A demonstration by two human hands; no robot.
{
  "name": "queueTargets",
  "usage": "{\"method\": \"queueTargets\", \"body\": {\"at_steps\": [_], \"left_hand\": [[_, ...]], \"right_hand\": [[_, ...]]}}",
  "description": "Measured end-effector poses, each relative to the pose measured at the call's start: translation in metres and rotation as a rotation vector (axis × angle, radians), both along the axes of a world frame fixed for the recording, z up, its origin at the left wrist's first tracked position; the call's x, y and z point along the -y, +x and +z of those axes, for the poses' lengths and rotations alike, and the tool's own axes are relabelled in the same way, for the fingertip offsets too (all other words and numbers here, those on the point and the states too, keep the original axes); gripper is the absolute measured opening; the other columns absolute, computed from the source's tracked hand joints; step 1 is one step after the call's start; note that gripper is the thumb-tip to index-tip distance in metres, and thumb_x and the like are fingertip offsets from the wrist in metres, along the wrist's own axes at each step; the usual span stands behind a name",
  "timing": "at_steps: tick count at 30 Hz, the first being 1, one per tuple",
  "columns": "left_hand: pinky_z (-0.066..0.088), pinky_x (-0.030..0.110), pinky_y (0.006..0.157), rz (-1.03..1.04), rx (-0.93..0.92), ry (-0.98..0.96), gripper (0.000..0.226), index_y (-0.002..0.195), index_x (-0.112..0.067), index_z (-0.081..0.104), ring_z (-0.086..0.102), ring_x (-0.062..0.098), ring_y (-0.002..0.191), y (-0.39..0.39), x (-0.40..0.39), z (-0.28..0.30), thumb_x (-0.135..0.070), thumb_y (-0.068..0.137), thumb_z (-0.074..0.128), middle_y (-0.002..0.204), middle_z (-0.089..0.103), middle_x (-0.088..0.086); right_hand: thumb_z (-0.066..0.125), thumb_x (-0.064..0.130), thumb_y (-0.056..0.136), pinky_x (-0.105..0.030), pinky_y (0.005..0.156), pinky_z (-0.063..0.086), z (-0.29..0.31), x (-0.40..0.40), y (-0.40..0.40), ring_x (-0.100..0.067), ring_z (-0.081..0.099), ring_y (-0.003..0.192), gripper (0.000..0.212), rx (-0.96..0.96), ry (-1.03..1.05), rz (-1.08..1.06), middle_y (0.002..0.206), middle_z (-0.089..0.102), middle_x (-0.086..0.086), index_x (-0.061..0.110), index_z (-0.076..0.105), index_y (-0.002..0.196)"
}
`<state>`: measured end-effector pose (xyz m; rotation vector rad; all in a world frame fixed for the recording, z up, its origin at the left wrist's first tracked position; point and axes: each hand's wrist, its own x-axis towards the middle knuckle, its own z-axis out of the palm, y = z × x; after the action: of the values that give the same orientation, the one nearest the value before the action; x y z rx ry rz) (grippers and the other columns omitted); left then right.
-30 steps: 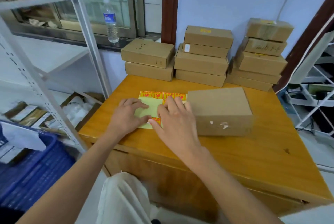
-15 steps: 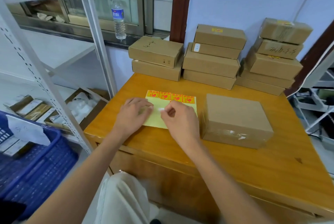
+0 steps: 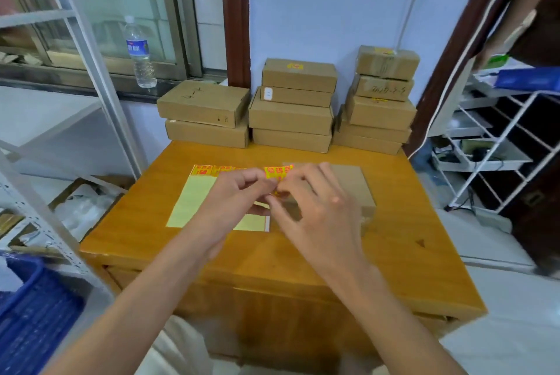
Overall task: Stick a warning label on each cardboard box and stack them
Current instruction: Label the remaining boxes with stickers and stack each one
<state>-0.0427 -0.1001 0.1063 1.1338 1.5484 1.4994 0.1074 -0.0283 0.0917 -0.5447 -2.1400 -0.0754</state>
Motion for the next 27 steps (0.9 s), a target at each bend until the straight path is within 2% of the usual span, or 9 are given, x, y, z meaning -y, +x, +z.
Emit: {"method": "queueTargets", "body": {"at_steps": [2,4,7,10,15,18,22,25,27], "left_hand": [[0.059,0.04,0.084,-0.074,-0.055,-0.062,0.031,0.086,0.006,0.064,0.071,0.019,0.085,0.004,-0.009,0.001,-0.022,0.099,0.063,0.083,0.07,0.012],[0.059,0.034,0.082,-0.109,-0.139,-0.11,0.028,0.093,0.002,0.071,0.074,0.016,0.089,0.009,-0.019,0.005,-0.024,0.098,0.064,0.09,0.077,0.007],[0.058,0.025,0.077,-0.151,-0.225,-0.129,0.023,0.094,-0.002,0.075,0.072,0.01,0.086,0.016,-0.033,0.015,-0.024,0.096,0.067,0.089,0.077,0.005],[0.055,0.022,0.073,-0.183,-0.277,-0.149,0.02,0.088,-0.008,0.077,0.069,0.005,0.08,0.02,-0.045,0.024,-0.026,0.094,0.07,0.088,0.077,0.002],[0.051,0.026,0.078,-0.195,-0.342,-0.19,0.025,0.087,-0.013,0.079,0.069,0.013,0.084,0.021,-0.065,0.032,-0.036,0.09,0.073,0.09,0.077,0.002],[0.048,0.033,0.077,-0.207,-0.412,-0.212,0.027,0.083,-0.012,0.077,0.066,0.023,0.085,0.02,-0.073,0.029,-0.038,0.09,0.073,0.088,0.074,0.009],[0.052,0.043,0.079,-0.177,-0.59,-0.269,0.026,0.074,-0.02,0.076,0.066,0.021,0.087,0.014,-0.089,0.019,-0.04,0.09,0.072,0.083,0.073,-0.001],[0.04,0.043,0.092,-0.074,-0.748,-0.266,0.027,0.067,-0.029,0.072,0.059,0.011,0.096,0.01,-0.1,0.011,-0.046,0.088,0.072,0.091,0.069,-0.014],[0.027,0.043,0.098,-0.017,-0.856,-0.253,0.025,0.066,-0.033,0.072,0.049,0.006,0.11,0.007,-0.104,0.005,-0.047,0.087,0.073,0.103,0.067,-0.02]], "right_hand": [[0.068,0.046,0.094,-0.025,0.069,0.049,0.005,-0.006,0.019,-0.008,0.059,0.094,0.023,-0.085,-0.239,0.019,0.101,0.062,0.01,0.023,0.07,0.094],[0.069,0.05,0.091,-0.022,0.074,0.05,0.01,-0.02,0.035,-0.004,0.059,0.096,0.022,-0.172,-0.484,-0.003,0.102,0.061,0.016,0.03,0.067,0.099],[0.075,0.039,0.091,-0.017,0.073,0.048,0.015,-0.052,0.05,-0.002,0.06,0.088,0.012,-0.167,-0.69,0.017,0.094,0.065,0.014,0.029,0.068,0.094],[0.076,0.03,0.092,-0.021,0.067,0.046,0.022,-0.076,0.061,-0.003,0.057,0.073,0.012,-0.091,-0.752,0.079,0.082,0.068,0.011,0.025,0.074,0.081],[0.076,0.027,0.092,-0.026,0.068,0.051,0.029,-0.095,0.067,-0.012,0.062,0.077,0.008,-0.018,-0.733,0.092,0.083,0.071,0.009,0.026,0.077,0.084],[0.076,0.025,0.092,-0.017,0.062,0.049,0.028,-0.105,0.064,-0.007,0.062,0.072,0.011,0.017,-0.791,0.099,0.079,0.072,0.011,0.026,0.077,0.081],[0.077,0.02,0.086,-0.012,0.058,0.043,0.019,-0.115,0.055,0.003,0.056,0.063,0.012,0.039,-0.839,0.066,0.069,0.069,0.016,0.023,0.075,0.074],[0.076,0.03,0.08,-0.031,0.059,0.049,0.009,-0.122,0.044,-0.001,0.054,0.059,0.012,0.039,-0.846,-0.002,0.065,0.068,0.013,0.022,0.074,0.07],[0.074,0.04,0.076,-0.035,0.06,0.048,0.003,-0.126,0.039,-0.003,0.054,0.06,0.019,0.073,-0.834,-0.052,0.065,0.067,0.011,0.023,0.071,0.068]]}}
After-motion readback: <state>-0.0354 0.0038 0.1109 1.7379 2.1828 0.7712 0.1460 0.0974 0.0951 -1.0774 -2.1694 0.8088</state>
